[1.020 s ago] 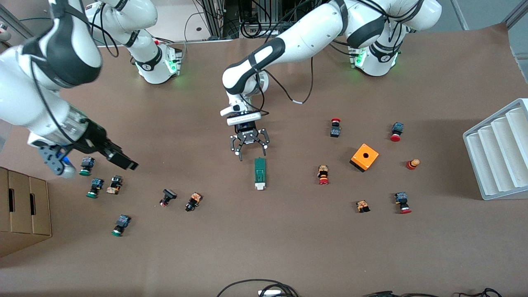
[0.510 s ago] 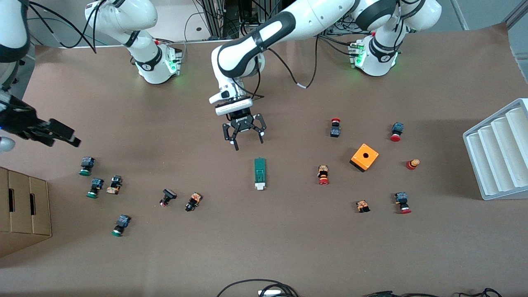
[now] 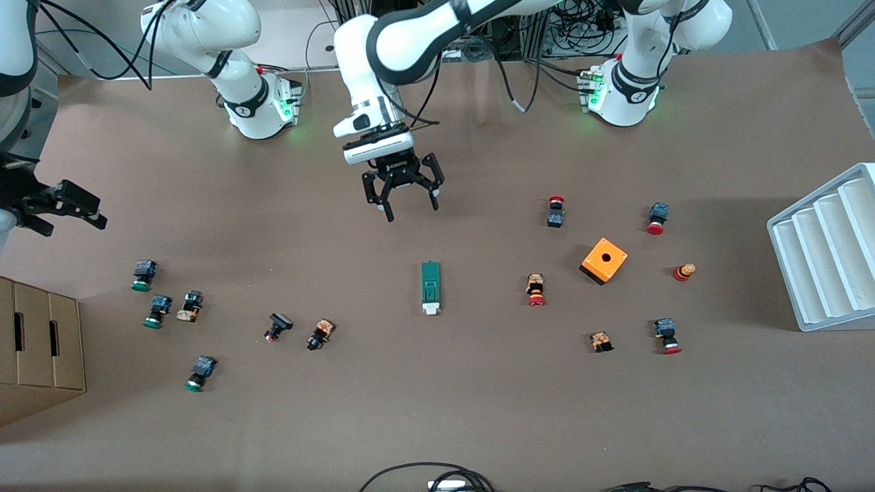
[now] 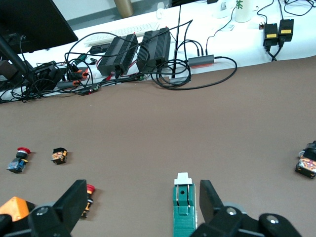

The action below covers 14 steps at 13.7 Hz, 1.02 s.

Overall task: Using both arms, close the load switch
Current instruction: 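Open the left gripper and lift it off the switch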

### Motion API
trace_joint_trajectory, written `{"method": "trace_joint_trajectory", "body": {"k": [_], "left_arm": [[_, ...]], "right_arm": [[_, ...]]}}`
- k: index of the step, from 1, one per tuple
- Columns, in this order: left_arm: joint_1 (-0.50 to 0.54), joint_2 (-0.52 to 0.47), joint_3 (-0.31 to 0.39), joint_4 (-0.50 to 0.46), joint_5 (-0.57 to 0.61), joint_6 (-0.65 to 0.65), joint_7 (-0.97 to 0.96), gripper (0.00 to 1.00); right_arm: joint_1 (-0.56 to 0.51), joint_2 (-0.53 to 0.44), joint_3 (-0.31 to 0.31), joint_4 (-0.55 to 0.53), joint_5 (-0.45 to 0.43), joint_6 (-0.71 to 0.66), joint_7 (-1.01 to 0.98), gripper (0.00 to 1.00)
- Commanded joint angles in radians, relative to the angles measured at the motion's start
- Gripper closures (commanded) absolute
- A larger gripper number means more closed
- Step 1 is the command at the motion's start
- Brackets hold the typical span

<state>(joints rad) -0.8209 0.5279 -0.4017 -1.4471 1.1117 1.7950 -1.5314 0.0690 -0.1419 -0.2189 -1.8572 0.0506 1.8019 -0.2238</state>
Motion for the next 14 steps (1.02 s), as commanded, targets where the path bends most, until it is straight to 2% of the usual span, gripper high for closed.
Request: {"method": "trace_joint_trajectory", "body": {"k": [1,6,9,12,14], "left_arm": [[0.025,-0.040,0.006,0.039,-0.090,0.017,0.117,0.00],[0.089,-0.137,0.012,0.103,-0.283,0.007,0.368,0.00],[0.141,-0.186,0.014,0.106,-0.366,0.007,0.492,0.00],[0.160,-0.244,0.073,0.115,-0.479,0.007,0.604,0.00],[0.166,-0.287,0.141,0.119,-0.577,0.001,0.706,0.00]], "right_arm": [[0.011,-0.024,-0.002,-0.017,-0.023,-0.007,-0.008,0.00],[0.012,-0.036,0.004,-0.022,-0.023,-0.009,-0.011,0.00],[0.011,-0.044,0.003,-0.025,-0.023,-0.012,-0.011,0.00],[0.011,-0.042,0.004,-0.025,-0.023,-0.012,-0.014,0.00],[0.011,-0.044,0.004,-0.027,-0.021,-0.013,-0.017,0.00]]}}
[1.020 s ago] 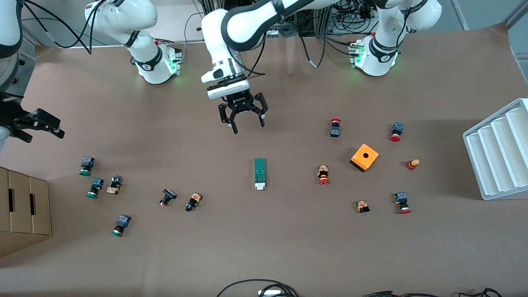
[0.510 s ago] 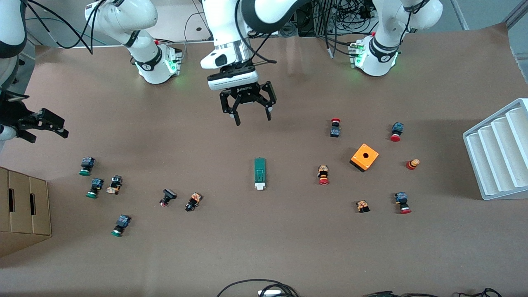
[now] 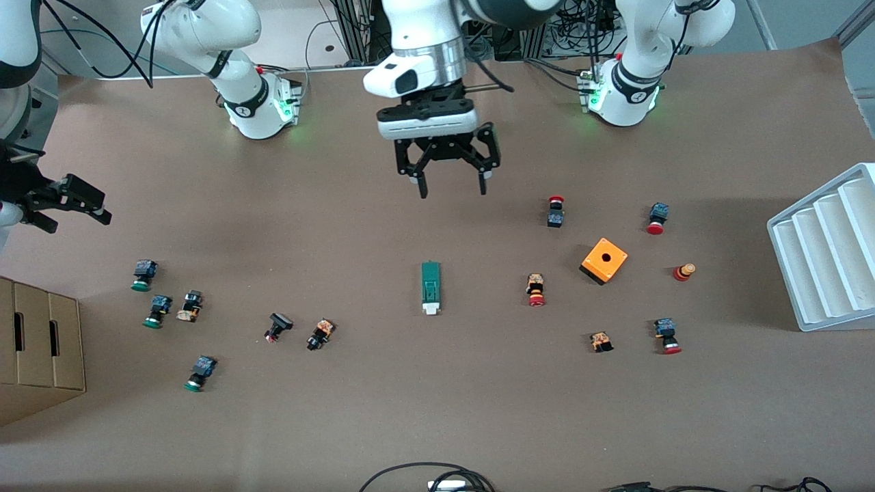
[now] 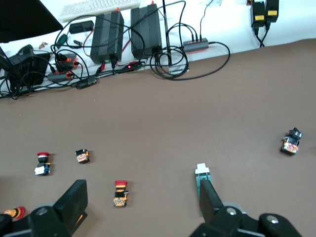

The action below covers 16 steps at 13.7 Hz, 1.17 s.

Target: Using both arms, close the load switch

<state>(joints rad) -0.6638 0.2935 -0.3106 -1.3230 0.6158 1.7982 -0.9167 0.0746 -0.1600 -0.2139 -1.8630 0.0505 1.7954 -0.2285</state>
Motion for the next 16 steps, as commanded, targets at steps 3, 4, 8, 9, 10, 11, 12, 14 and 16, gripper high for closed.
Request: {"method": "trace_joint_trajectory", "body": {"k": [3,4,8,9,10,11,12,14,16], "left_arm": [[0.010,-0.102,0.160,-0.005,-0.195,-0.036,0.197,0.00],[0.012,-0.109,0.192,-0.007,-0.211,-0.048,0.225,0.00],[0.150,-0.132,0.208,-0.009,-0.295,-0.068,0.355,0.00],[0.183,-0.137,0.205,-0.013,-0.319,-0.069,0.358,0.00],[0.202,-0.137,0.203,-0.015,-0.335,-0.085,0.358,0.00],[0.223,-0.137,0.202,-0.016,-0.338,-0.088,0.358,0.00],[0.251,-0.137,0.202,-0.016,-0.353,-0.088,0.358,0.00],[0.343,-0.136,0.202,-0.016,-0.457,-0.088,0.363,0.00],[0.404,-0.139,0.202,-0.016,-0.482,-0.088,0.444,0.00]], "right_arm": [[0.005,-0.024,-0.001,-0.022,-0.023,-0.017,-0.012,0.00],[0.007,-0.024,-0.001,-0.022,-0.023,-0.016,-0.009,0.00],[0.025,-0.018,-0.001,-0.016,-0.023,0.001,-0.006,0.00],[0.027,-0.022,-0.001,-0.018,-0.023,-0.001,-0.003,0.00],[0.027,-0.024,-0.001,-0.019,-0.023,0.001,-0.003,0.00],[0.027,-0.023,-0.001,-0.021,-0.023,0.005,-0.002,0.00],[0.027,-0.023,-0.001,-0.024,-0.023,0.010,-0.002,0.00],[0.027,-0.032,0.004,-0.027,-0.023,0.006,-0.002,0.00],[0.027,-0.030,0.004,-0.025,-0.024,0.004,-0.002,0.00]]}}
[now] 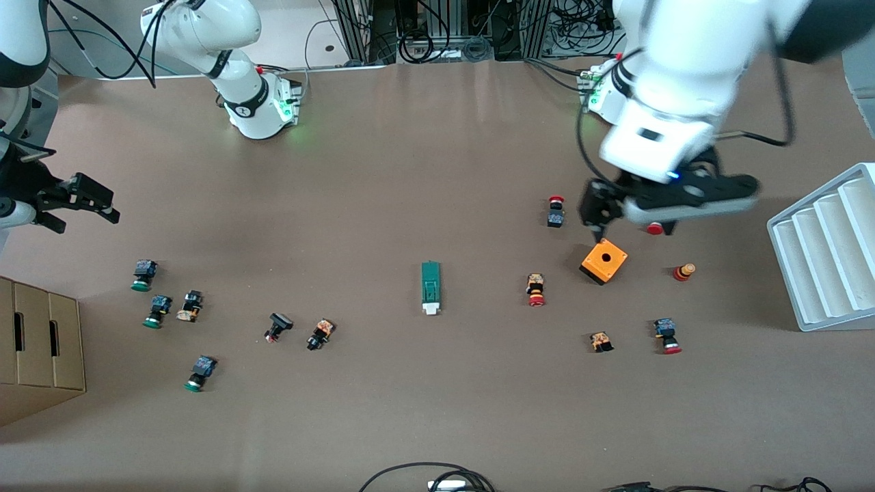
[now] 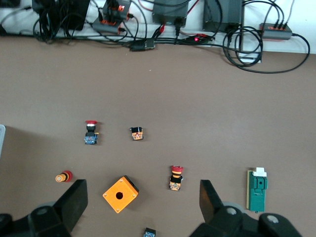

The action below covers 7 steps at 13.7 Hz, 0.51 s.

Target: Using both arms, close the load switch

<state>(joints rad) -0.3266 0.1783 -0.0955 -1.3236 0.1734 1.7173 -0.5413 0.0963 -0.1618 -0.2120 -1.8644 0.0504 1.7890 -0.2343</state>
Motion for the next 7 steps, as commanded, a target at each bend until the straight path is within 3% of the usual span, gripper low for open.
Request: {"method": "trace_joint_trajectory", "body": {"k": [1,7], "left_arm": [[0.083,-0.026,-0.012,-0.016,-0.041,-0.010,0.104,0.00],[0.245,-0.019,-0.007,-0.035,-0.127,-0.077,0.156,0.00]], "right_arm": [[0.005,-0.030,0.002,-0.024,-0.024,0.009,0.004,0.00],[0.005,-0.047,0.002,-0.035,-0.024,0.009,0.004,0.00]]}}
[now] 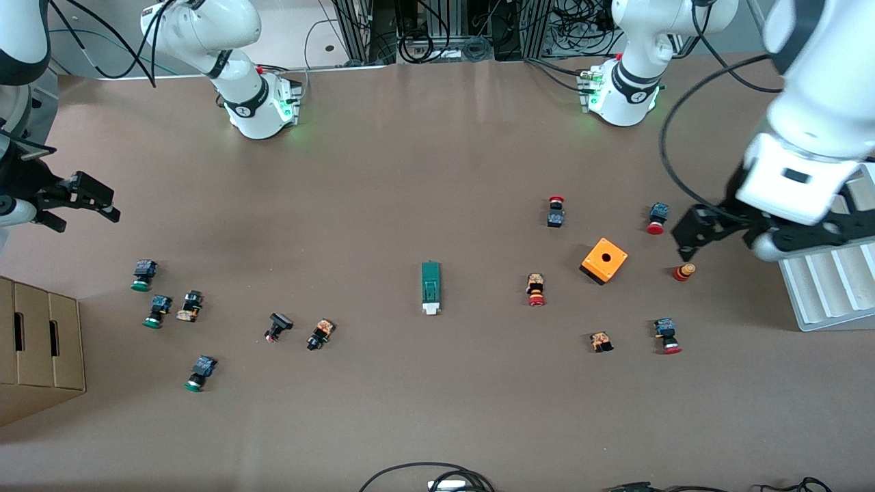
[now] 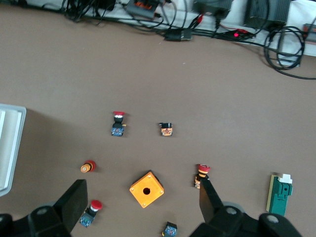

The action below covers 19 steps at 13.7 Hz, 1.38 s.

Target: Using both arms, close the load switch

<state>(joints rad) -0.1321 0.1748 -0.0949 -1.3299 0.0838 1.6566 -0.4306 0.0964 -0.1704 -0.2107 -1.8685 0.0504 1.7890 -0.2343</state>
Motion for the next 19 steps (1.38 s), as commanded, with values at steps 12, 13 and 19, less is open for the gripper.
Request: {"method": "trace_joint_trajectory", "body": {"k": [12,13,19], "left_arm": [[0.140,0.015,0.000,-0.080,-0.076,-0.077,0.102,0.00],[0.152,0.015,0.000,-0.078,-0.082,-0.077,0.104,0.00],[0.190,0.014,0.018,-0.075,-0.122,-0.084,0.239,0.00]], "right_arm": [[0.017,-0.034,0.001,-0.034,-0.043,0.020,0.004,0.00],[0.019,-0.034,0.001,-0.034,-0.044,0.018,0.004,0.00],[0.017,-0.034,0.001,-0.037,-0.044,0.016,0.004,0.00]]}}
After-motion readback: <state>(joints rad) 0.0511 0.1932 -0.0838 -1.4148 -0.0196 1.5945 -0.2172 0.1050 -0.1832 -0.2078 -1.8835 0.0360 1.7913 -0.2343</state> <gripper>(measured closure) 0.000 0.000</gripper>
